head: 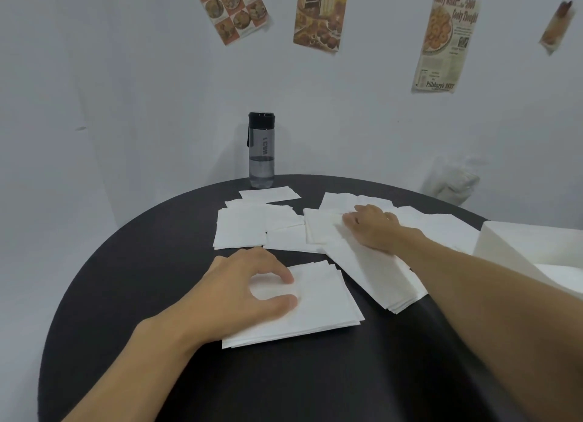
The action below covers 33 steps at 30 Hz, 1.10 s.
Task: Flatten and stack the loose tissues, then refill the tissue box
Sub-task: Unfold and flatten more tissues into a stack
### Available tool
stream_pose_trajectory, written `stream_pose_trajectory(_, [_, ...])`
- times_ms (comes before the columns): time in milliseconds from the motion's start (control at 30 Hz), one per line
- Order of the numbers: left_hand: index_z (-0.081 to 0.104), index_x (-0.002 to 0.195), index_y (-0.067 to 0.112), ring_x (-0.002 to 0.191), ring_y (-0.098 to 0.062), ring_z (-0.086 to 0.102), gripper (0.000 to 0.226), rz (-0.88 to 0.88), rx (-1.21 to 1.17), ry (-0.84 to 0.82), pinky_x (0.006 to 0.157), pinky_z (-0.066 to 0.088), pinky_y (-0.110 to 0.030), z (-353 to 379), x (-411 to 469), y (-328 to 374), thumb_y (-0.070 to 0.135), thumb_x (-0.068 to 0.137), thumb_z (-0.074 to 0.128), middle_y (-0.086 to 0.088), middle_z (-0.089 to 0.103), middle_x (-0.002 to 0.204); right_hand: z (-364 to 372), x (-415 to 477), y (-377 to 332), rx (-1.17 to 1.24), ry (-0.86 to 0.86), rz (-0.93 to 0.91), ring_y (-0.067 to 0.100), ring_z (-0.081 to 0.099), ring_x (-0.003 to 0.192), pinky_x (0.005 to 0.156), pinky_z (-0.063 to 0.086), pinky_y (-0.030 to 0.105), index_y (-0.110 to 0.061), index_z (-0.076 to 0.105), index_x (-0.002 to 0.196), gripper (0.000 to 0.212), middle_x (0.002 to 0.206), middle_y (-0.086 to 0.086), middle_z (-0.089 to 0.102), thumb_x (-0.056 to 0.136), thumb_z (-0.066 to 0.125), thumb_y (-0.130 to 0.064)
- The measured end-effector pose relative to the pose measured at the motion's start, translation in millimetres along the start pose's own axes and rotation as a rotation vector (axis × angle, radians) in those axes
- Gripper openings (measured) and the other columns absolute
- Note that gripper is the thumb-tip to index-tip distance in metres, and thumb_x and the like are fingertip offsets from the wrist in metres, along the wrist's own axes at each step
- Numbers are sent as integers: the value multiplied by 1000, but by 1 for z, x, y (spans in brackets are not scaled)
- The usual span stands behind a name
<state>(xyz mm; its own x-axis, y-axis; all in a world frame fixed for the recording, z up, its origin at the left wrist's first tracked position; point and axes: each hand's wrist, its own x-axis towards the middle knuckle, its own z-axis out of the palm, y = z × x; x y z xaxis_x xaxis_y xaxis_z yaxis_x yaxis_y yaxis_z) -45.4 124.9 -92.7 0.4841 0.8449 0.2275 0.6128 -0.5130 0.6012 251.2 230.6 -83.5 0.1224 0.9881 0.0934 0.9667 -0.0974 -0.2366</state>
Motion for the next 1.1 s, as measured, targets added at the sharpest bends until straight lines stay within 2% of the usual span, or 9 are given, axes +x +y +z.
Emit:
stream_pose_trajectory(100, [64, 105, 54, 123, -1, 48, 44, 3, 8, -10, 108, 38, -34, 1, 2, -3, 76, 67, 59, 36, 53, 122, 2, 7, -1, -19, -39, 32, 25, 34, 133, 111, 22, 49, -18, 56, 97, 38, 122, 3, 50, 101, 20, -28])
stream_pose_trajectory(233, [62, 105, 55, 124, 5, 41, 38, -7, 7, -21, 108, 37, -30, 0, 1, -2, 71, 71, 62, 38, 50, 123, 6, 11, 0, -19, -43, 65, 28, 38, 127, 102, 26, 50, -24, 47, 90, 27, 114, 3, 52, 98, 21, -20])
stream_pose_trajectory(400, [63, 105, 55, 123, 6, 41, 30, -15, 10, -20, 108, 35, -28, 0, 1, -1, 64, 77, 68, 39, 49, 122, 5, 9, -3, 17, 68, -9, 17, 41, 129, 111, 19, 55, -19, 54, 106, 36, 124, -8, 52, 100, 21, -32])
stream_pose_trajectory(500, [64, 104, 54, 120, 12, 39, 28, -18, 17, -11, 106, 32, -23, 0, 0, 0, 62, 77, 69, 41, 49, 120, 3, 2, -8, 67, 150, -62, 11, 33, 141, 117, 11, 56, -25, 50, 134, 43, 152, -13, 40, 100, 26, -37])
stream_pose_trajectory(667, [64, 103, 54, 122, 6, 43, 34, -26, 25, -6, 107, 33, -26, 0, 1, 0, 69, 72, 65, 41, 50, 119, -10, -21, -30, 178, 237, -125, 14, 29, 146, 119, 13, 49, -24, 35, 151, 50, 161, -10, 28, 102, 34, -38])
stream_pose_trajectory(800, [65, 101, 50, 121, 5, 48, 34, 24, 26, 79, 112, 35, -35, 0, 1, 0, 69, 74, 55, 37, 55, 118, -25, -52, -51, 564, 216, -193, 13, 33, 143, 119, 23, 38, -20, 36, 152, 50, 157, -9, 34, 104, 41, -32])
stream_pose_trajectory(933, [56, 113, 56, 119, 6, 50, 26, 49, -16, 238, 111, 37, -39, -1, -2, 3, 57, 88, 52, 31, 58, 116, -41, -87, -67, 1018, 216, -221, 2, 45, 128, 98, 36, 14, -22, 44, 148, 44, 147, -14, 46, 104, 47, -22])
stream_pose_trajectory(1033, [45, 129, 58, 120, 6, 47, 37, 42, -62, 355, 109, 39, -40, -2, -3, 5, 41, 98, 54, 28, 54, 120, -52, -107, -66, 1300, 164, -213, 10, 54, 127, 113, 38, 35, -24, 60, 135, 42, 134, -11, 62, 93, 57, -20])
stream_pose_trajectory(1100, [37, 136, 60, 119, 3, 49, 45, 42, -134, 406, 102, 44, -30, -4, -3, 11, 38, 100, 52, 26, 52, 124, -57, -118, -64, 1425, 132, -151, 16, 55, 127, 114, 38, 43, -24, 66, 124, 37, 129, -7, 65, 87, 63, -20])
